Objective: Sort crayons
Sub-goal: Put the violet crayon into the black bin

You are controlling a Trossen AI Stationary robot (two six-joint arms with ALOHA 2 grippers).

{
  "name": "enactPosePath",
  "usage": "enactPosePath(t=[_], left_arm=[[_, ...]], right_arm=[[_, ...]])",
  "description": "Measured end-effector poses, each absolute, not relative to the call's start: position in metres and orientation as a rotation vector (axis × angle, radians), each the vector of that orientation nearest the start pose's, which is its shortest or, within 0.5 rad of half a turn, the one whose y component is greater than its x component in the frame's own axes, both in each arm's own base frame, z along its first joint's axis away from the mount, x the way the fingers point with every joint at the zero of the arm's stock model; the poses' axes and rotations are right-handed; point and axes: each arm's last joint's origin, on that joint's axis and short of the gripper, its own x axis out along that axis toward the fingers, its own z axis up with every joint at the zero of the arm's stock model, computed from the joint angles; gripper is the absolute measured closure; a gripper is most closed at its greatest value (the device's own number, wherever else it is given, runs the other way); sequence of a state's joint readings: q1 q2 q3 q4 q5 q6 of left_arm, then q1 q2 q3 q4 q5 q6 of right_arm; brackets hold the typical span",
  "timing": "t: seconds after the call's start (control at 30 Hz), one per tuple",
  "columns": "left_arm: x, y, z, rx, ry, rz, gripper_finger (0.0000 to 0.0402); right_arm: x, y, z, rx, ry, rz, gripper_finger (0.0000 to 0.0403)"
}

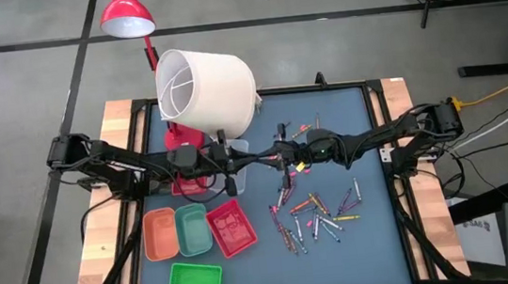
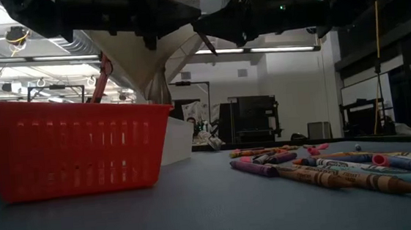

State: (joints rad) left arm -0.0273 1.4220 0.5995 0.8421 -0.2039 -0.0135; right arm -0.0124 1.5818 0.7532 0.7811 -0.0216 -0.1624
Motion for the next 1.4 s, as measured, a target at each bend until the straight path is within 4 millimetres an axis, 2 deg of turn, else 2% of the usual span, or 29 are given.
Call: enactPosePath(t=[0.2,0.33,0.6,0.73,1.07,1.4], left_arm=[[0.287,-0.002,0.229,-0.020,-0.025,0.173,0.0394],[0.284,-0.005,0.235,-0.024,-0.047,0.161,0.0394],[0.275,-0.020,0.249,-0.031,-0.093,0.118,0.0394],[0.268,-0.030,0.252,-0.043,-0.053,0.114,0.0394],[0.230,-0.052,0.260,-0.232,0.127,0.155,0.0391],[0.174,-0.044,0.263,-0.540,0.325,0.247,0.0391]], right_arm=[[0.329,-0.004,0.220,-0.161,0.079,0.011,0.0280],[0.329,-0.004,0.217,-0.161,0.109,0.013,0.0250],[0.328,-0.003,0.214,-0.160,0.137,0.021,0.0248],[0.328,-0.004,0.213,-0.161,0.154,0.018,0.0248],[0.327,-0.004,0.210,-0.160,0.187,0.014,0.0248],[0.326,-0.004,0.204,-0.158,0.256,0.020,0.0248]])
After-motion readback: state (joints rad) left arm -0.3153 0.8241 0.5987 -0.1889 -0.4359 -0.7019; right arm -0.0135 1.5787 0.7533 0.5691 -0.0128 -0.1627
